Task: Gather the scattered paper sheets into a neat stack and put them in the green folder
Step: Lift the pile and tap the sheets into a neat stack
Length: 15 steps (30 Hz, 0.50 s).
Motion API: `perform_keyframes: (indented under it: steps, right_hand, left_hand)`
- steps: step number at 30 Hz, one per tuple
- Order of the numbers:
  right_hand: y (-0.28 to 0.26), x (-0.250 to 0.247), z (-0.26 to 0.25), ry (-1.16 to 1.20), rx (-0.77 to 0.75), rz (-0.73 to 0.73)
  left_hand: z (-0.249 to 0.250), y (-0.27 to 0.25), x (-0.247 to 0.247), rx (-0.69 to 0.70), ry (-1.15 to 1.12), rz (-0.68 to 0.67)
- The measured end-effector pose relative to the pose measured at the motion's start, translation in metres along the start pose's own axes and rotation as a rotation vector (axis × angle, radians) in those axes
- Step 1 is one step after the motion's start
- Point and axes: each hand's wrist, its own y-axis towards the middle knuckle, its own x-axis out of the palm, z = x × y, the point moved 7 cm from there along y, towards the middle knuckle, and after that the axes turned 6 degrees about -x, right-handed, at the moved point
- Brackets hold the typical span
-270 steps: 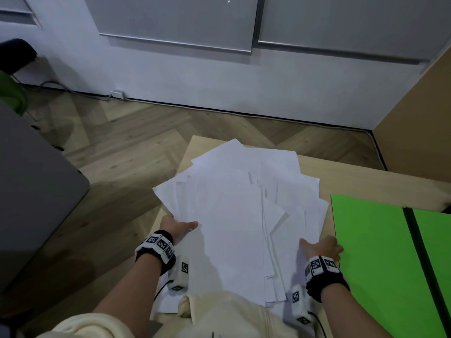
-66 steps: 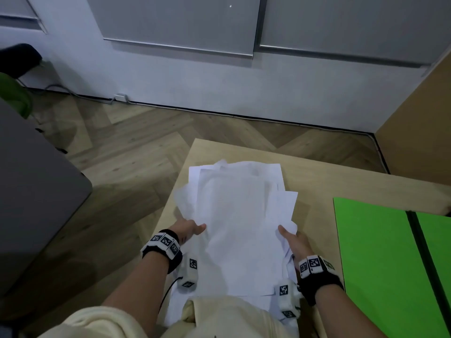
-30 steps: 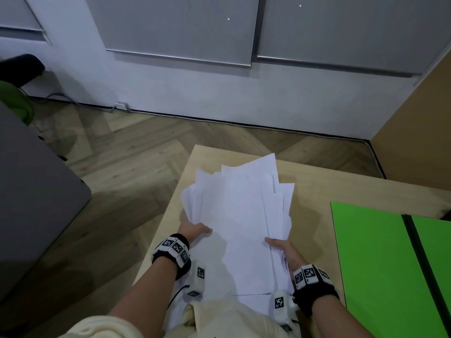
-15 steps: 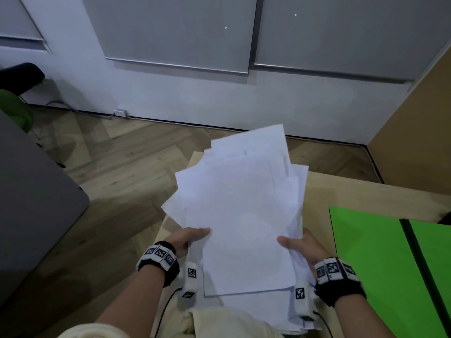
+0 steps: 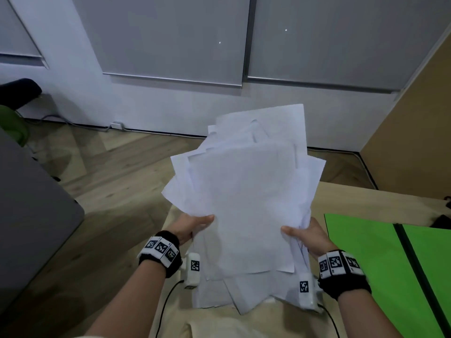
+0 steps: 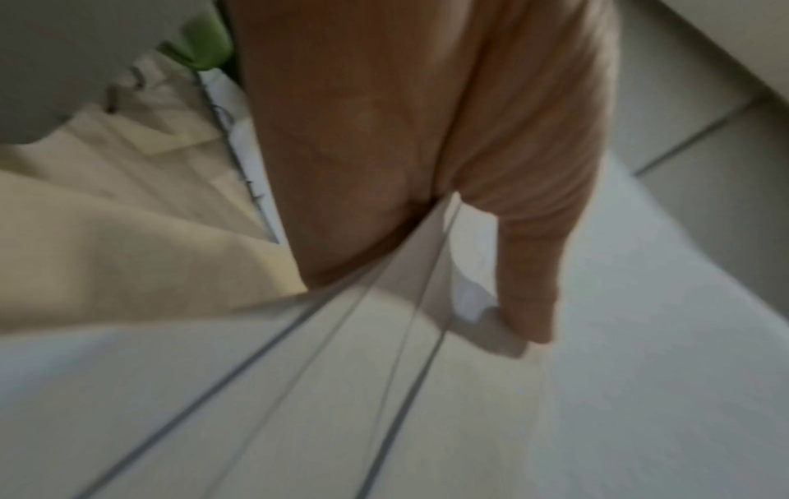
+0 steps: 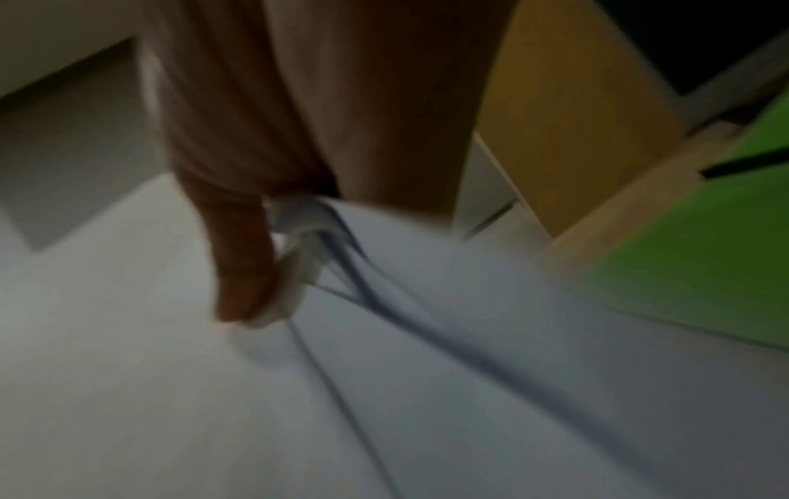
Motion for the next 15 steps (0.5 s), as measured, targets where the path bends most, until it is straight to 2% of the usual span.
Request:
perform_keyframes:
  steps: [2, 5, 6, 8, 10, 12, 15]
  right_hand:
    - [0.004, -0.001, -0.015, -0.087, -0.069, 0.078]
    - [0.004, -0.005, -0.061, -0.075, -0.239, 0.198]
    - [0.003, -0.008, -0.077, -0.052, -0.297, 0.226]
    - [0.0, -0.014, -0.101, -0.029, -0.386, 0.247]
    - [-0.001, -0.023, -0.103, 0.007, -0.361, 0.268]
    - [0.003, -0.024, -0.092, 0.042, -0.285, 0.258]
    - [0.005, -0.007, -0.069, 0.058, -0.189, 0.195]
  left_hand:
    - [0.019, -0.009, 0.011, 0.079, 0.054, 0.076]
    - [0.064, -0.023, 0.023, 0.225, 0.079, 0.145]
    - [0.08, -0.024, 0.023, 0.262, 0.064, 0.144]
    - [0.102, -0.024, 0.022, 0.312, -0.027, 0.037]
    - [0.111, -0.025, 0.016, 0.349, -0.134, -0.082]
    - [0.108, -0.024, 0.013, 0.325, -0.14, -0.167]
    - [0.091, -0.026, 0.016, 0.289, 0.065, -0.101]
